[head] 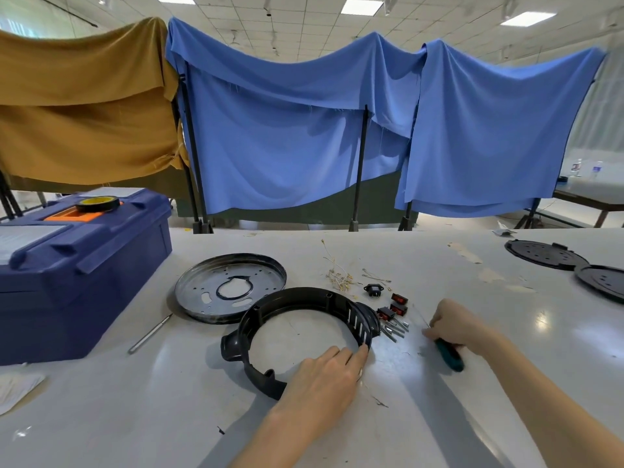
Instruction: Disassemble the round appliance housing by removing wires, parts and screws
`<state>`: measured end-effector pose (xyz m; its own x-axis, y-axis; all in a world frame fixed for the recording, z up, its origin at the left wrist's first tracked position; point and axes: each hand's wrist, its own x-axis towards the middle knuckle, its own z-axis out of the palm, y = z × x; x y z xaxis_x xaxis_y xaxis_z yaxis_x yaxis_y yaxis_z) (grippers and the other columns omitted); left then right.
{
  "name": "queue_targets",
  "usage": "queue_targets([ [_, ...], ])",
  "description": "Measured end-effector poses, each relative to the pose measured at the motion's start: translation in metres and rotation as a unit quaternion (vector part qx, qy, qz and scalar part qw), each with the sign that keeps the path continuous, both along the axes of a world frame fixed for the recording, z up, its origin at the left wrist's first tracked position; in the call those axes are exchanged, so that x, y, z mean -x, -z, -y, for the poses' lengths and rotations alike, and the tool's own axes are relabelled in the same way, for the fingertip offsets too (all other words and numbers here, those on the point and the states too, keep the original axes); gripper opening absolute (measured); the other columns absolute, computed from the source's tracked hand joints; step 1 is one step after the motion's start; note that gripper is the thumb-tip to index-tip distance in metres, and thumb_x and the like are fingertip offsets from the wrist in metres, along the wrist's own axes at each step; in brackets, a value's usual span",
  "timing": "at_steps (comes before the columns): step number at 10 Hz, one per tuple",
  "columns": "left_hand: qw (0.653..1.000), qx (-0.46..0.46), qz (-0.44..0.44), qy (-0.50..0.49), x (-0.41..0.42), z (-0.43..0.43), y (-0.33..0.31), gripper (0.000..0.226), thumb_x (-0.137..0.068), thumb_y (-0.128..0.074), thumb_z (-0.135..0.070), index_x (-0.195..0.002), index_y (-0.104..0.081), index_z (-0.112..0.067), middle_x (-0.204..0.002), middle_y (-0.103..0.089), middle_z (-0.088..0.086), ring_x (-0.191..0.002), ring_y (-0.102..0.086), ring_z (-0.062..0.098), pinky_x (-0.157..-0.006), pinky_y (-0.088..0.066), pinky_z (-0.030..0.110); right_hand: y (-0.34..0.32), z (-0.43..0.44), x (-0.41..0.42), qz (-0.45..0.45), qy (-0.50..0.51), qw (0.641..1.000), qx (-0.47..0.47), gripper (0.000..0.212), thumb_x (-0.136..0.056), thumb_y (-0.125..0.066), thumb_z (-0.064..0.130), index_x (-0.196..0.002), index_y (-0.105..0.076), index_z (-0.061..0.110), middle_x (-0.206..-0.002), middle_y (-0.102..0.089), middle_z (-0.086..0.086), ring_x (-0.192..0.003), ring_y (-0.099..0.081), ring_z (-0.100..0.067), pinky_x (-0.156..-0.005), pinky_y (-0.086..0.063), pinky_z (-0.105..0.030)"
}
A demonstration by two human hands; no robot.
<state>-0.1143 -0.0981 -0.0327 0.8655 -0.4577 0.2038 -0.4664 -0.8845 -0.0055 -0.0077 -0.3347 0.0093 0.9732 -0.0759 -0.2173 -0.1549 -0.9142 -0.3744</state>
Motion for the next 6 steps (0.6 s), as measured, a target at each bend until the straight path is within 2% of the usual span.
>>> queue_targets([
  [2, 1.000, 0.021, 0.009, -0.011, 0.001, 0.000, -0.001, 0.052, -0.103, -0.031, -0.029, -0.151, -0.014, -0.022, -0.132, -0.045, 0.001, -0.119, -0.041, 0.020, -0.070, -0.030, 0.031, 0.021, -0.013, 0.001, 0.058, 0.066, 0.996, -0.030, 0.046, -0.086, -0.067, 0.012, -0.061, -0.029, 0.015, -0.057, -0.028, -0.003, -0.051, -0.027, -0.018, -0.047, -0.022, -0.027],
  [3, 0.999, 0.037, 0.008, -0.015, 0.001, -0.001, -0.001, 0.052, -0.102, -0.034, -0.030, -0.151, -0.016, -0.023, -0.132, -0.046, 0.001, -0.118, -0.042, 0.020, -0.070, -0.030, 0.031, 0.026, -0.016, 0.003, 0.094, 0.075, 0.992, -0.037, 0.041, -0.086, -0.070, 0.017, -0.060, -0.040, 0.008, -0.055, -0.039, -0.011, -0.051, -0.037, -0.025, -0.049, -0.030, -0.029],
  [4, 0.999, 0.038, -0.001, -0.022, 0.000, -0.001, 0.000, 0.052, -0.100, -0.038, -0.033, -0.149, -0.021, -0.025, -0.128, -0.048, -0.001, -0.117, -0.044, 0.019, -0.070, -0.031, 0.030, 0.032, -0.018, 0.001, 0.134, 0.069, 0.987, -0.050, 0.040, -0.087, -0.071, 0.022, -0.096, -0.065, -0.017, -0.096, -0.066, -0.032, -0.089, -0.064, -0.043, -0.076, -0.053, -0.043],
  [5, 0.996, 0.088, -0.003, -0.033, -0.001, -0.007, -0.005, 0.053, -0.096, -0.041, -0.051, -0.144, -0.034, -0.029, -0.121, -0.052, -0.005, -0.114, -0.048, 0.014, -0.072, -0.034, 0.028, 0.035, -0.017, -0.001, 0.147, 0.063, 0.986, -0.045, 0.043, -0.092, -0.063, 0.027, -0.100, -0.066, -0.015, -0.086, -0.069, -0.028, -0.071, -0.062, -0.037, -0.062, -0.048, -0.036],
  [6, 0.981, 0.178, 0.060, -0.049, 0.006, -0.020, -0.005, 0.047, -0.094, -0.035, -0.057, -0.128, -0.053, -0.029, -0.111, -0.058, -0.011, -0.106, -0.054, 0.008, -0.074, -0.043, 0.026, 0.035, -0.012, 0.000, 0.167, 0.088, 0.981, -0.050, 0.039, -0.094, -0.060, 0.027, -0.094, -0.068, -0.011, -0.091, -0.071, -0.024, -0.079, -0.066, -0.036, -0.069, -0.052, -0.038],
])
